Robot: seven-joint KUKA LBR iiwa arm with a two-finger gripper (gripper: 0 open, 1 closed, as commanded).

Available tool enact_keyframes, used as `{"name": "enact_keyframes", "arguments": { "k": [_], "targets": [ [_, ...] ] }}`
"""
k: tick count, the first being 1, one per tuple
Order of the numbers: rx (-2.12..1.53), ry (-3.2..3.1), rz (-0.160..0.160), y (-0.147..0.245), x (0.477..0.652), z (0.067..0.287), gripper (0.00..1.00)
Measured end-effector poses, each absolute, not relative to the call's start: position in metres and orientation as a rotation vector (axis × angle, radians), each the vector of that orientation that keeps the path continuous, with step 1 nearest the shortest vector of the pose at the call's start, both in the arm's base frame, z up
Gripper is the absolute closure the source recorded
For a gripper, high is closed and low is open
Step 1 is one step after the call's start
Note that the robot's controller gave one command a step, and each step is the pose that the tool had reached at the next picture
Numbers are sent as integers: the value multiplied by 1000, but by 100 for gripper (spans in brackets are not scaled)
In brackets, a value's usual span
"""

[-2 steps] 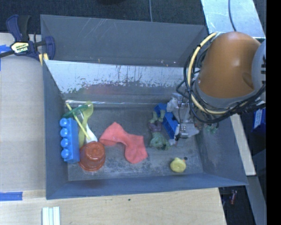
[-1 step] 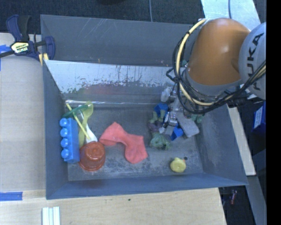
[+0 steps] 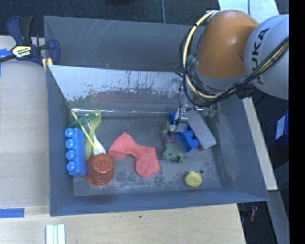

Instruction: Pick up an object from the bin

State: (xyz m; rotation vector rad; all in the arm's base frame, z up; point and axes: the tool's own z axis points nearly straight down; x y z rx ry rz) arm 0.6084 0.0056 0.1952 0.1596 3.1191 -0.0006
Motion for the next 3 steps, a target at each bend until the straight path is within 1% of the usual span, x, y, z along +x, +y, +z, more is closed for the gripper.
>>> {"name": "enact_keyframes", "arguments": {
  "k": [1, 2, 3],
  "targets": [
    [90, 3128, 0, -3, 606, 188, 0],
    [103, 3120, 0, -68, 601, 134, 0],
    [20, 3119, 1, -117, 602, 99, 0]
  ]
}}
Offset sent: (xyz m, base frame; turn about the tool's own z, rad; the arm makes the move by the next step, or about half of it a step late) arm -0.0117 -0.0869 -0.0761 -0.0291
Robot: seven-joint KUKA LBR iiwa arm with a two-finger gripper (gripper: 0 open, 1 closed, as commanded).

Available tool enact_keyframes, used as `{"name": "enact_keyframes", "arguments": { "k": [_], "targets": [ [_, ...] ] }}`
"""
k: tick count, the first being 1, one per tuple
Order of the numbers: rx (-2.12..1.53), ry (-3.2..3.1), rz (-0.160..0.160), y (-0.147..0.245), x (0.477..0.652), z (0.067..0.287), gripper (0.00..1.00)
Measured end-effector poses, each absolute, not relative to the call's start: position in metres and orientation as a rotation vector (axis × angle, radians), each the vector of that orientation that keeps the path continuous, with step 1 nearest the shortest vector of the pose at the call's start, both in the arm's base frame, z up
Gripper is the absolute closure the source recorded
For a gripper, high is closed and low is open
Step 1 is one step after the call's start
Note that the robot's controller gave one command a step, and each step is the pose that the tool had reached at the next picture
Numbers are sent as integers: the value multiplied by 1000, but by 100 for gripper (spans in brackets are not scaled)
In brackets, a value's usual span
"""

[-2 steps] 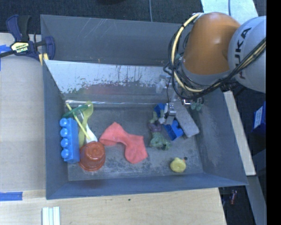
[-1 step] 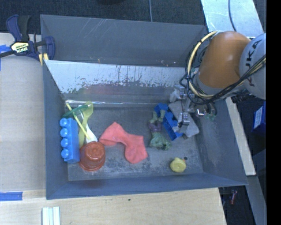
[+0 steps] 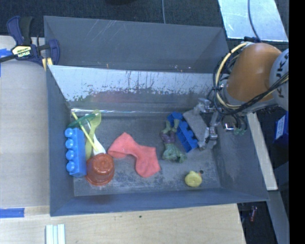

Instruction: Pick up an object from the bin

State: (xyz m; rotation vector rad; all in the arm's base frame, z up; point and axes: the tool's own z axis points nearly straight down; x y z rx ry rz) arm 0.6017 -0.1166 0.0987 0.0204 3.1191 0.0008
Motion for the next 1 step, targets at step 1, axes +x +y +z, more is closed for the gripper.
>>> {"name": "enact_keyframes", "arguments": {
  "k": [1],
  "targets": [
    [-100, 3114, -4, -54, 585, 96, 0]
  ]
}}
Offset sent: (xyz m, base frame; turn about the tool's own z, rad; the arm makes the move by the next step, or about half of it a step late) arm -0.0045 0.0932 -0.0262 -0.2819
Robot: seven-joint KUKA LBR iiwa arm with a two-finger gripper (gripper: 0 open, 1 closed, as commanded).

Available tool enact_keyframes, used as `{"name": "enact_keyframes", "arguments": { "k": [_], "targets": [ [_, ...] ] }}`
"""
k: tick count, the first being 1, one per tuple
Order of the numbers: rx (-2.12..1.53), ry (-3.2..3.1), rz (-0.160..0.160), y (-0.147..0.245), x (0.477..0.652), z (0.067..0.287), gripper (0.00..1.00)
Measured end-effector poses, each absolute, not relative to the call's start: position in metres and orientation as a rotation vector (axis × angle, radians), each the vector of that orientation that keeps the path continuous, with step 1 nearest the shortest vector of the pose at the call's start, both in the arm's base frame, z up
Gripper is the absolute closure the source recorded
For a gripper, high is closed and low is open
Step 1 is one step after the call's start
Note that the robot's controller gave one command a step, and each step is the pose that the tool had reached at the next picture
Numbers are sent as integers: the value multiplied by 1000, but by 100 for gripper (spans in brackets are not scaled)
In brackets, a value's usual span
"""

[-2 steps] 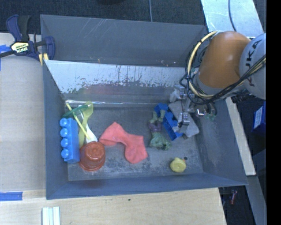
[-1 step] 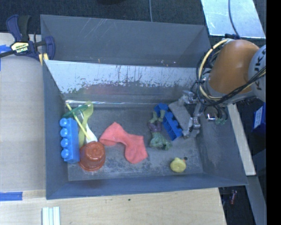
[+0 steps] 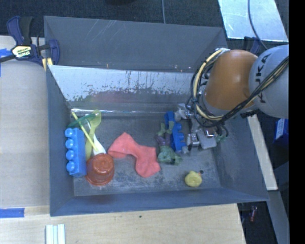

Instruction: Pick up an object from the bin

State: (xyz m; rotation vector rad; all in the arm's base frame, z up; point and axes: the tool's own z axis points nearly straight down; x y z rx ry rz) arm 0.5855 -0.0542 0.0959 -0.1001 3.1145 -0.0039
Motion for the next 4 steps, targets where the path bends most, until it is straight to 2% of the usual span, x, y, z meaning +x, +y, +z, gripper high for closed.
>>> {"name": "enact_keyframes", "arguments": {
  "k": [1, 2, 3, 4],
  "targets": [
    [-397, 3078, -12, -26, 597, 82, 0],
    [-485, 3068, -15, 23, 595, 94, 0],
    [-621, 3036, -25, 11, 575, 72, 100],
    [-623, 3038, -22, 12, 574, 71, 0]
  ]
}}
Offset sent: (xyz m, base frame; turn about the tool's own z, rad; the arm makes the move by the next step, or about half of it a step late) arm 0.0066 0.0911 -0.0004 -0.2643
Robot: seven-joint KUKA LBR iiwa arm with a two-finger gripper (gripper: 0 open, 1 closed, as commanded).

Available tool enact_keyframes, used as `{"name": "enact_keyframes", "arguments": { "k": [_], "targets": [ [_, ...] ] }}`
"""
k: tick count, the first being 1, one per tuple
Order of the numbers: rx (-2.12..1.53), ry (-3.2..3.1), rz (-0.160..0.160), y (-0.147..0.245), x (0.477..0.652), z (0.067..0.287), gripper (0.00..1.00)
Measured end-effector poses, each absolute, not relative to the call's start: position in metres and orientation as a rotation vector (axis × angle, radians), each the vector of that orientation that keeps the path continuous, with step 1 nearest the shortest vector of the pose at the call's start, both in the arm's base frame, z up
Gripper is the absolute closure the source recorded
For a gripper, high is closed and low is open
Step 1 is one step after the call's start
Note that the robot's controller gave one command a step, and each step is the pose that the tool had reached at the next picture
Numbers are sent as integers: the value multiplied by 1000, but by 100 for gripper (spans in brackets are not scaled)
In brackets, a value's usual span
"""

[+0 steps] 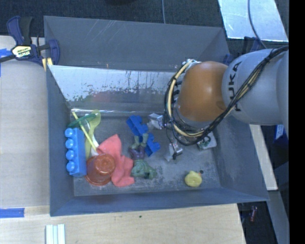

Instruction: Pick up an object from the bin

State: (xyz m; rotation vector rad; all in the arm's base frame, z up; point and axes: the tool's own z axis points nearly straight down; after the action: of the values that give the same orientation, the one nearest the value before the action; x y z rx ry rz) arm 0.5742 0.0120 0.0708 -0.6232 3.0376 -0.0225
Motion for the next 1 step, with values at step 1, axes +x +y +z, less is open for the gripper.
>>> {"name": "enact_keyframes", "arguments": {
  "k": [1],
  "targets": [
    [-623, 3038, -22, 12, 574, 71, 0]
  ]
}}
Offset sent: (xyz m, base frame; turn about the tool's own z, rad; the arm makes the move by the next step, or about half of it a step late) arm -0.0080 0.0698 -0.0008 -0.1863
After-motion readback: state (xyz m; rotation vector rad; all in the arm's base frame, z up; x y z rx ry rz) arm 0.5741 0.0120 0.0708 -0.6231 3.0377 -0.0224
